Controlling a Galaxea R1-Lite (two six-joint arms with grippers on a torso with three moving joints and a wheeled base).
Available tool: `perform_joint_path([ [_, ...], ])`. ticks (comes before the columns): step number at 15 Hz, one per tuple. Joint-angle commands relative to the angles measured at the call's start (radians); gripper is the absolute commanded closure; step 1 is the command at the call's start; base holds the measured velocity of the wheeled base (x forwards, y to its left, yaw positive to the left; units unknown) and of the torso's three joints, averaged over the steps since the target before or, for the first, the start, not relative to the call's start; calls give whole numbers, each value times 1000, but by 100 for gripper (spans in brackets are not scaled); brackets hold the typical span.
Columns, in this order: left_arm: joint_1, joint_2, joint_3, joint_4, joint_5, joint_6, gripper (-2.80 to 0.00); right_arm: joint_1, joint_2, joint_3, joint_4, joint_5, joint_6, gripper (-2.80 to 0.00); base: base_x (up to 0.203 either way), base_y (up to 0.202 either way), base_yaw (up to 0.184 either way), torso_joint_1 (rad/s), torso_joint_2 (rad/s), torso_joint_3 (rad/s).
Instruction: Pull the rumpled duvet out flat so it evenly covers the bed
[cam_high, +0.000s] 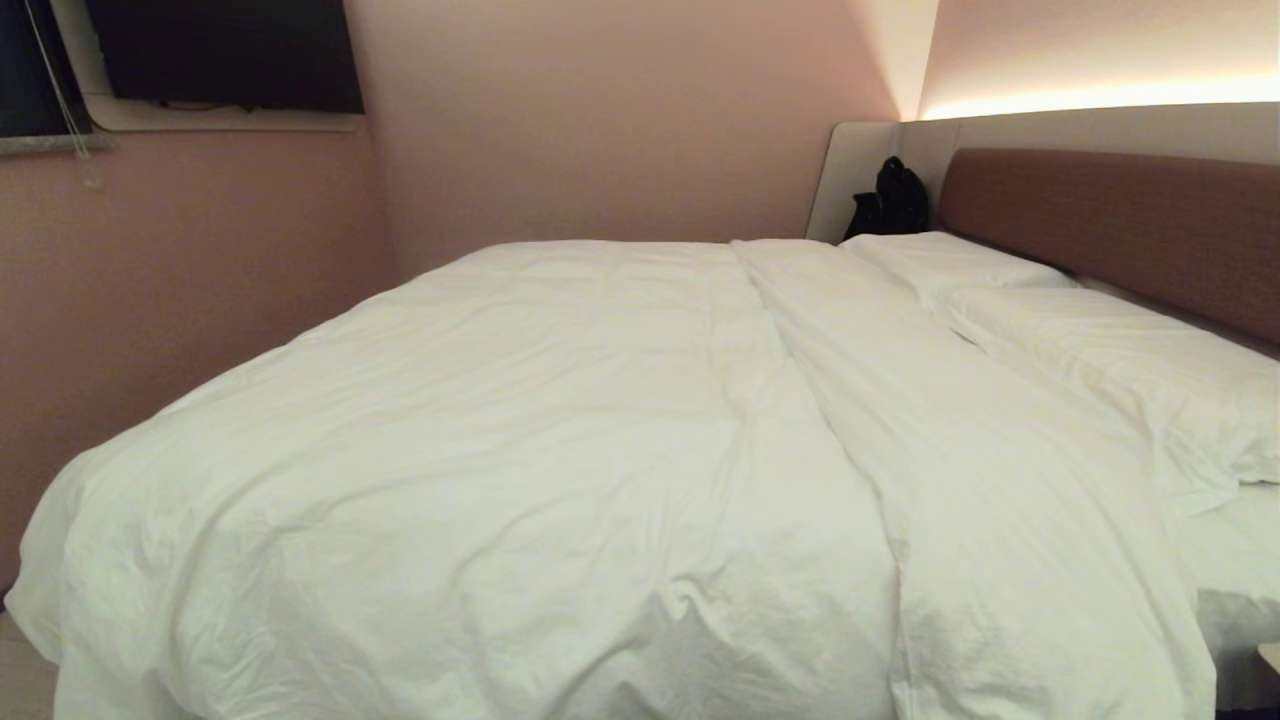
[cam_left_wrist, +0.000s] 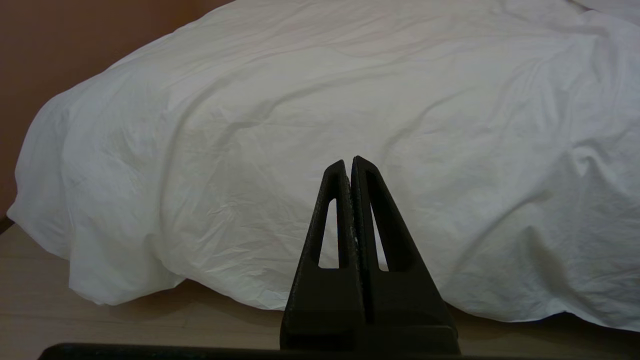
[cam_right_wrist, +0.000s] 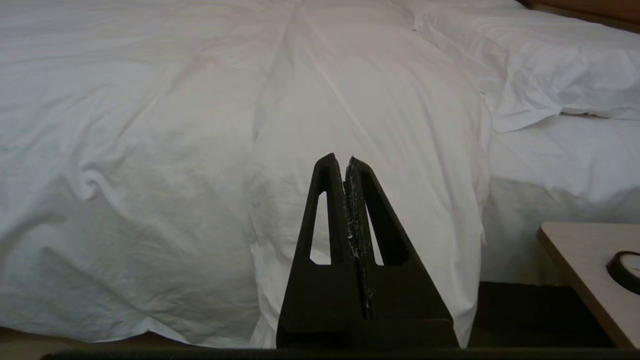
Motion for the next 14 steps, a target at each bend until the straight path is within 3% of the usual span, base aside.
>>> perform_joint_path([
  [1,0,0,0,0,0,0,0,0,0,18,-17,35,0,0,0,0,0,0,0,0],
  [14,2,0,-1,2,1,11,0,2,-2,35,-2,43,50,0,0,0,0,0,0,0],
])
